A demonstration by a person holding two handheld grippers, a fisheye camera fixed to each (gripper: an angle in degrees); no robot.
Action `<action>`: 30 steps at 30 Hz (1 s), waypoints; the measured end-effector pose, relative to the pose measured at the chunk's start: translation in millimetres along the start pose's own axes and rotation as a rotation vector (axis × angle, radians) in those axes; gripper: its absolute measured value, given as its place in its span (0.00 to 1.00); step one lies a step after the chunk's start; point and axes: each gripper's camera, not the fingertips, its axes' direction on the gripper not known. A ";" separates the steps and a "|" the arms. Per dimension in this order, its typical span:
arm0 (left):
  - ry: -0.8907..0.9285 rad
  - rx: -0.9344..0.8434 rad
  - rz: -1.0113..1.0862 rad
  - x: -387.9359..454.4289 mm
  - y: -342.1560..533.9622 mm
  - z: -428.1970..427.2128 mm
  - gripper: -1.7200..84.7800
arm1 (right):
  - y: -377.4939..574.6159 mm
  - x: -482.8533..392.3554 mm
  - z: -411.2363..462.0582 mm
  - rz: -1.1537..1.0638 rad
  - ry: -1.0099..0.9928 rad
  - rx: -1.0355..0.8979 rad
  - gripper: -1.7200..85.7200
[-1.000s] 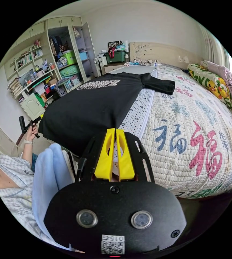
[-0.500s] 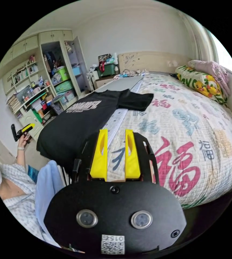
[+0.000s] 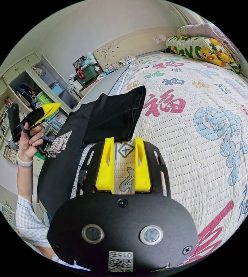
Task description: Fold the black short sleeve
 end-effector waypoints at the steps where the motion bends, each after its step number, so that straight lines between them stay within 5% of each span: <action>1: -0.003 0.014 -0.002 4.6 -23.0 38.3 0.13 | -2.3 6.3 -1.6 0.019 -0.017 0.006 0.11; 10: -0.388 -0.163 -0.027 9.4 -93.0 247.1 0.14 | -22.4 19.5 -14.0 0.011 -0.082 0.005 0.08; 15: -0.332 -0.283 0.003 -11.0 -92.0 266.1 0.07 | -30.0 22.4 -18.7 -0.002 -0.092 -0.004 0.07; 21: -0.316 -0.018 0.023 -27.9 -73.4 158.0 0.03 | -23.7 50.4 -38.9 0.049 -0.267 0.098 0.04; 26: -0.229 0.132 0.027 -83.0 -16.5 -2.6 0.03 | -8.8 -21.3 -75.6 -0.252 -0.230 0.277 0.03; 30: -0.260 0.188 0.026 -127.1 68.8 -95.1 0.03 | 1.0 -91.0 -69.8 -0.468 -0.307 0.153 0.02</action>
